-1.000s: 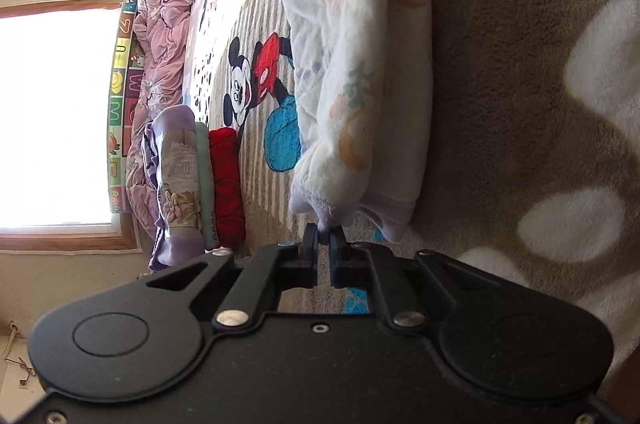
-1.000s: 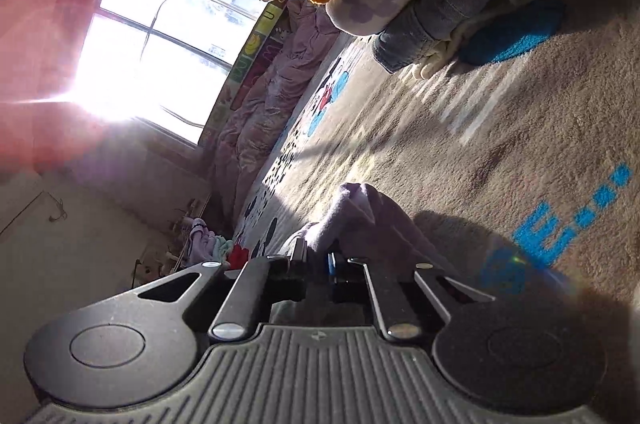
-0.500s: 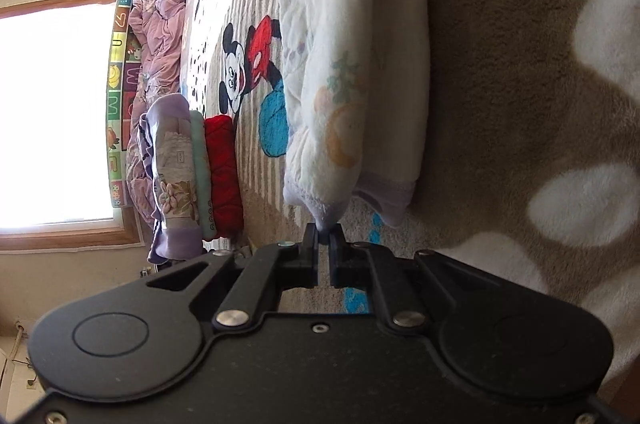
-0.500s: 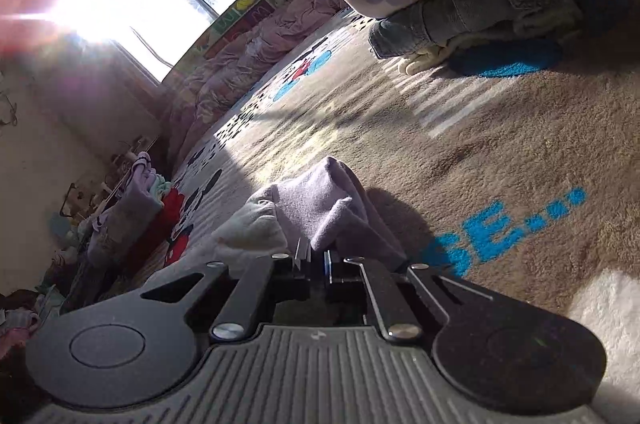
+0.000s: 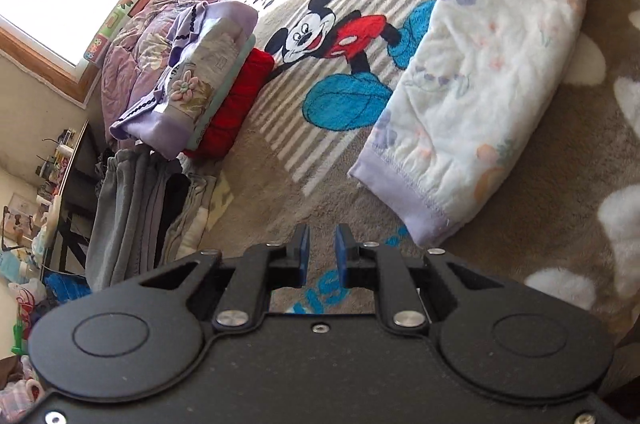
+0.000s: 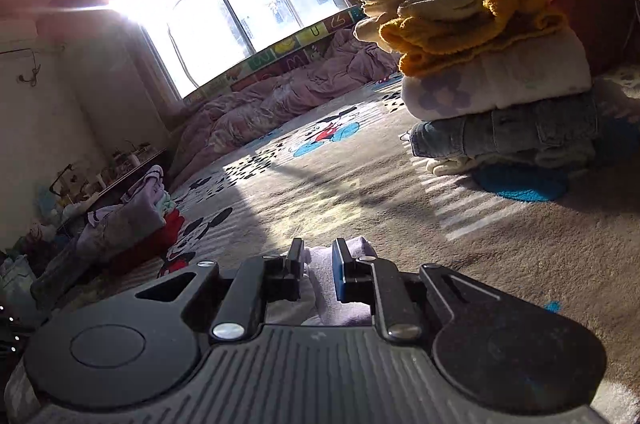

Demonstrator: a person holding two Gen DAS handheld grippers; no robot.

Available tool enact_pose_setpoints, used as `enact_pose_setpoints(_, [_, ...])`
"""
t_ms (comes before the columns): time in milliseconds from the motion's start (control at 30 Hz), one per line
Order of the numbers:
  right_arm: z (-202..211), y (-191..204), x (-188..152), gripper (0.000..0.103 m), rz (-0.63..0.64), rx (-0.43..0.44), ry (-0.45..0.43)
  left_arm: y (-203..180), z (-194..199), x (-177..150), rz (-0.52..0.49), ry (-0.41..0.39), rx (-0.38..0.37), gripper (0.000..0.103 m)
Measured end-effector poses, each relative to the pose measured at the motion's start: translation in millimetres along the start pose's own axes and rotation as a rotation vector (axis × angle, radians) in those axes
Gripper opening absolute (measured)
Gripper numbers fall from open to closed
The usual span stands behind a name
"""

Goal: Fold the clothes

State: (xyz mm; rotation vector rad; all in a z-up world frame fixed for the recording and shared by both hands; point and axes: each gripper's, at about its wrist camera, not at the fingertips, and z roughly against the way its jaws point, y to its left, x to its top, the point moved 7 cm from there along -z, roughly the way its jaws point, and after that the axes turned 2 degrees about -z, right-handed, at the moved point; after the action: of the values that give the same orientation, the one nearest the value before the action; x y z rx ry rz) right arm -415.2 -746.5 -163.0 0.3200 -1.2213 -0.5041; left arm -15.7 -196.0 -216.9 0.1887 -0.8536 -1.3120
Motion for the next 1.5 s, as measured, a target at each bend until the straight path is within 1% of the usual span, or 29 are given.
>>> enact_pose_setpoints(33, [-6.6,16.6,-4.0,0.018,0.044,0.026,0.021,-5.8,-2.5,10.1,0.013,-0.017,-0.032,0.013])
enact_pose_setpoints(100, [-19.0,44.1,-14.7,0.018,0.118,0.082,0.056,-23.2,-9.2,25.5,0.001,-0.034,-0.097,0.013])
enact_pose_setpoints(133, [-24.9,58.0,-20.9,0.018,0.15,0.108,0.07,-33.6,-13.7,29.5,-0.011,-0.027,-0.129,0.013])
enact_pose_setpoints(167, [-30.3,68.9,-26.9,0.018,0.172,0.13,0.089,-44.1,-22.6,29.1,-0.045,0.001,-0.138,0.013])
enact_pose_setpoints(200, [-36.6,73.1,-31.7,0.017,0.183,0.131,0.111,-54.4,-31.9,28.2,-0.081,0.032,-0.144,0.013])
enact_pose_setpoints(267, [-61.5,71.0,-50.5,0.019,0.211,0.049,0.227,-66.8,-46.6,28.4,-0.131,0.08,-0.146,0.012])
enact_pose_setpoints(300, [-72.3,65.8,-59.1,0.015,0.219,0.007,0.279,-67.9,-51.6,29.9,-0.141,0.095,-0.141,0.012])
enact_pose_setpoints(333, [-74.5,62.1,-60.5,0.014,0.194,0.006,0.266,-69.0,-56.6,31.3,-0.152,0.111,-0.136,0.013])
enact_pose_setpoints(367, [-76.1,58.4,-61.2,0.01,0.167,0.008,0.247,-65.7,-59.1,35.1,-0.134,0.139,-0.148,0.013])
enact_pose_setpoints(433, [-74.4,62.0,-57.9,0.008,0.187,0.0,0.248,-61.6,-55.1,39.5,-0.159,0.173,-0.178,0.013])
enact_pose_setpoints(467, [-71.4,64.5,-55.1,0.008,0.194,0.009,0.247,-59.2,-50.0,43.2,-0.189,0.169,-0.17,0.013])
enact_pose_setpoints(533, [-65.2,69.6,-49.3,0.011,0.205,0.031,0.246,-53.8,-39.4,63.0,-0.172,0.098,-0.153,0.013])
enact_pose_setpoints(567, [-61.5,72.1,-45.0,0.011,0.216,0.043,0.231,-51.0,-34.0,73.2,-0.161,0.061,-0.145,0.013])
enact_pose_setpoints(600, [-57.7,74.5,-40.5,0.015,0.226,0.055,0.214,-55.0,-32.5,88.7,-0.133,0.012,-0.167,0.013])
enact_pose_setpoints(667, [-56.6,78.9,-32.1,0.016,0.257,0.075,0.181,-64.4,-29.8,121.3,-0.071,-0.089,-0.217,0.013])
enact_pose_setpoints(733, [-63.2,80.6,-26.4,0.016,0.268,0.092,0.173,-82.4,-34.3,150.2,-0.061,-0.153,-0.269,0.013])
enact_pose_setpoints(767, [-68.2,77.9,-24.1,0.016,0.267,0.08,0.172,-91.6,-36.6,164.5,-0.057,-0.183,-0.295,0.013])
enact_pose_setpoints(800, [-73.2,75.0,-21.9,0.016,0.266,0.067,0.173,-99.1,-42.4,175.0,-0.045,-0.187,-0.319,0.013])
enact_pose_setpoints(867, [-82.5,59.4,-16.7,0.016,0.21,0.026,0.161,-113.2,-57.6,192.5,-0.026,-0.176,-0.355,0.013])
enact_pose_setpoints(933, [-93.1,44.2,-18.2,0.015,0.173,0.005,0.181,-128.0,-78.6,196.9,-0.061,-0.11,-0.349,0.013])
enact_pose_setpoints(1000, [-104.6,39.3,-26.3,0.013,0.196,-0.003,0.219,-139.9,-96.5,194.7,-0.103,-0.071,-0.324,0.013])
enact_pose_setpoints(1033, [-110.3,37.0,-30.4,0.011,0.208,-0.007,0.238,-142.3,-100.2,194.8,-0.112,-0.067,-0.319,0.012])
enact_pose_setpoints(1100, [-113.3,35.5,-31.3,0.009,0.21,-0.007,0.246,-140.5,-101.2,196.1,-0.11,-0.055,-0.331,0.012])
enact_pose_setpoints(1233, [-113.1,30.5,-29.0,0.003,0.184,0.001,0.259,-132.6,-93.4,192.0,-0.086,-0.068,-0.35,0.013])
enact_pose_setpoints(1300, [-109.3,30.5,-26.4,0.004,0.167,0.004,0.247,-119.5,-80.2,189.1,-0.047,-0.091,-0.374,0.013])
enact_pose_setpoints(1333, [-104.3,32.9,-23.1,0.006,0.165,0.008,0.232,-110.5,-72.7,186.1,-0.022,-0.104,-0.382,0.013])
enact_pose_setpoints(1400, [-90.2,42.2,-18.0,0.013,0.206,0.017,0.198,-92.2,-57.7,180.0,0.03,-0.132,-0.397,0.013])
enact_pose_setpoints(1433, [-83.0,47.0,-15.5,0.015,0.227,0.022,0.181,-84.6,-49.5,172.8,0.047,-0.14,-0.411,0.013])
enact_pose_setpoints(1500, [-65.9,60.2,-14.9,0.015,0.278,0.077,0.165,-70.0,-32.7,157.5,0.079,-0.154,-0.442,0.013])
